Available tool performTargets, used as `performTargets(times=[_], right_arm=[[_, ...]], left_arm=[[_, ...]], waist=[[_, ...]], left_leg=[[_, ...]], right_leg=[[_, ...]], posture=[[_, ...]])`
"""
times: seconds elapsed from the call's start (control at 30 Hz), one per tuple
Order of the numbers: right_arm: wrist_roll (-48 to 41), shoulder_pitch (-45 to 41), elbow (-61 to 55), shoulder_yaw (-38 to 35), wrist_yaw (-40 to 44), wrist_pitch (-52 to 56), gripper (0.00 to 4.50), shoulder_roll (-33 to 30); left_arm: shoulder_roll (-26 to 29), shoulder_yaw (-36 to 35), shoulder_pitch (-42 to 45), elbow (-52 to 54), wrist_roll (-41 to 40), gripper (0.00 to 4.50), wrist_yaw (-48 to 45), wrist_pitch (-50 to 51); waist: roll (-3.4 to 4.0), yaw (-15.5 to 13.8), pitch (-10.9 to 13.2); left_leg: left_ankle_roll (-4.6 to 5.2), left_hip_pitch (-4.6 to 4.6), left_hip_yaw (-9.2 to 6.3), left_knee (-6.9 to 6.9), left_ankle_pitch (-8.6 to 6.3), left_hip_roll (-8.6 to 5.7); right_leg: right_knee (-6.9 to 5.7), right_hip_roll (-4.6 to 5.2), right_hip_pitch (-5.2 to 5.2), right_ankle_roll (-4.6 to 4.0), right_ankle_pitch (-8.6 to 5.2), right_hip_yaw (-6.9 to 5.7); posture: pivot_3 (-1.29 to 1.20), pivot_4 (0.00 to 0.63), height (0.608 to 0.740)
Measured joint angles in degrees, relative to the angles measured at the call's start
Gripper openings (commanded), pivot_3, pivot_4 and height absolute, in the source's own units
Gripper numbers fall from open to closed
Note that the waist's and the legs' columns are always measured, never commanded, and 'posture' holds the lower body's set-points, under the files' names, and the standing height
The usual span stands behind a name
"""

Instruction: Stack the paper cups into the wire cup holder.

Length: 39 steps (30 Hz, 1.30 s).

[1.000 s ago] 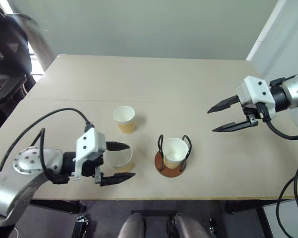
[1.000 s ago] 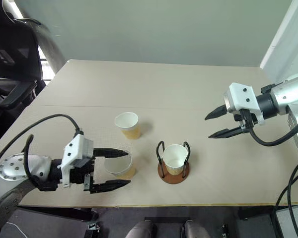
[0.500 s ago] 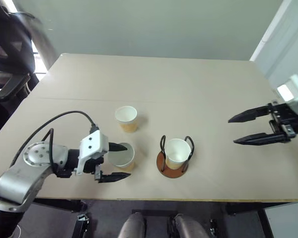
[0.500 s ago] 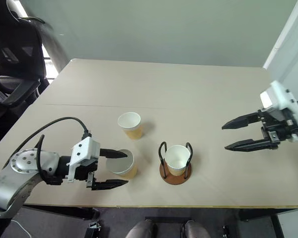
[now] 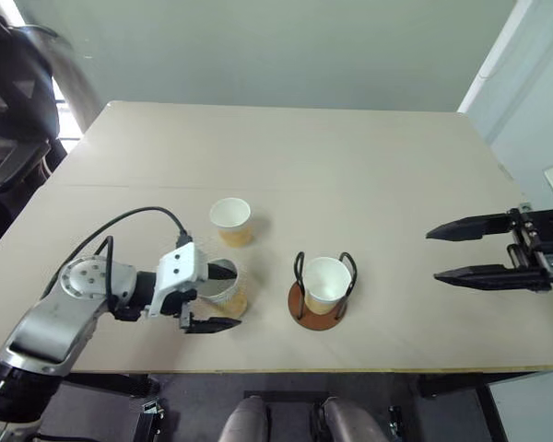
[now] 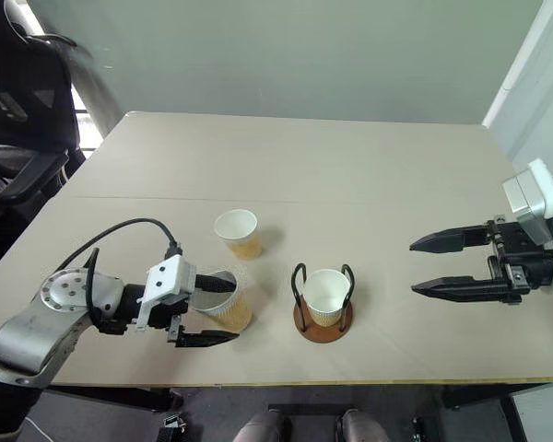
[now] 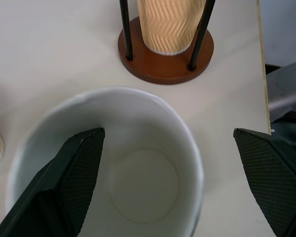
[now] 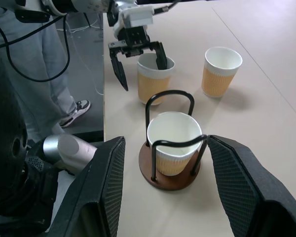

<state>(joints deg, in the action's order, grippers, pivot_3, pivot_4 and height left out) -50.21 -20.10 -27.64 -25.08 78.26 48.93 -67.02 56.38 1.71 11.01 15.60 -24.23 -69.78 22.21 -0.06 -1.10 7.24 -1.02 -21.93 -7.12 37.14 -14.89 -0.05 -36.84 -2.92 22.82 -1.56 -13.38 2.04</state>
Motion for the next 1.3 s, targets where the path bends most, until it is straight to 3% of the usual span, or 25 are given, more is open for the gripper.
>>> performTargets(times=[0.13, 0.47, 0.6, 0.77, 0.93, 1.07, 1.3], right_arm=[[-1.40, 0.85, -0.18, -1.48, -1.60, 0.54, 2.65, -0.62], [-6.21, 2.39, -2.01, -5.41, -5.42, 2.22, 2.68, -1.59], [-6.33, 4.13, -2.27, -5.52, -5.81, 2.17, 2.68, -1.71], [-7.03, 5.85, -3.38, -7.70, -6.48, 2.34, 2.68, -1.92], [-6.98, 8.78, -4.42, -10.05, -7.12, 2.84, 2.68, -2.09], [-6.97, 11.15, -5.85, -13.09, -8.00, 3.21, 2.68, -2.10], [-3.84, 20.42, -9.80, -19.82, -9.00, 4.70, 2.68, -2.07]], left_arm=[[-0.47, 1.83, 1.10, -2.10, 2.29, 4.50, -0.82, -1.52], [-2.01, 3.71, 3.70, -5.66, 4.74, 0.98, -2.55, -4.04], [-2.43, 4.19, 5.58, -6.37, 4.75, 0.02, -4.05, -4.31], [-2.16, 3.50, 12.60, -6.04, -1.39, 0.02, -10.12, -0.75], [-2.54, 1.01, 30.77, -7.42, -11.91, 0.02, -16.61, 7.15], [-6.02, 1.70, 43.58, -16.29, -12.57, 0.02, -19.94, 6.85], [-13.23, 16.40, 49.81, -30.00, -9.68, 0.02, -20.23, -3.83]], waist=[[0.00, -0.23, 0.00], [-0.01, -0.27, -0.01], [-0.04, -0.27, -0.02], [-0.05, -0.61, -0.03], [-0.05, -0.93, -0.03], [0.05, -0.83, -0.05], [-0.01, -1.24, -0.01]], left_leg=[[0.06, -0.02, -0.03, 0.01, -0.04, -0.03], [0.14, -0.04, -0.03, 0.02, -0.09, -0.08], [0.29, -0.06, -0.03, 0.09, -0.17, -0.09], [0.30, -0.12, -0.04, 0.19, -0.18, -0.10], [0.47, -0.29, -0.05, 0.67, -0.28, -0.11], [0.80, -0.27, 0.00, 0.95, -0.47, -0.15], [1.00, -0.45, 0.04, 1.17, -0.59, -0.22]], right_leg=[[0.01, 0.00, 0.00, 0.07, -0.02, 0.02], [0.01, 0.01, 0.00, 0.17, -0.05, 0.05], [0.00, 0.01, 0.00, 0.23, -0.04, 0.06], [-0.03, 0.01, 0.00, 0.28, 0.00, 0.07], [-0.05, 0.01, -0.03, 0.42, 0.12, 0.06], [0.02, 0.12, -0.16, 0.61, 0.22, 0.12], [0.09, 0.14, -0.15, 0.93, 0.24, 0.26]], posture=[[0.00, 0.150, 0.740], [0.00, 0.150, 0.740], [0.00, 0.150, 0.740], [0.00, 0.150, 0.740], [0.00, 0.150, 0.740], [0.00, 0.150, 0.740], [0.00, 0.150, 0.740]])
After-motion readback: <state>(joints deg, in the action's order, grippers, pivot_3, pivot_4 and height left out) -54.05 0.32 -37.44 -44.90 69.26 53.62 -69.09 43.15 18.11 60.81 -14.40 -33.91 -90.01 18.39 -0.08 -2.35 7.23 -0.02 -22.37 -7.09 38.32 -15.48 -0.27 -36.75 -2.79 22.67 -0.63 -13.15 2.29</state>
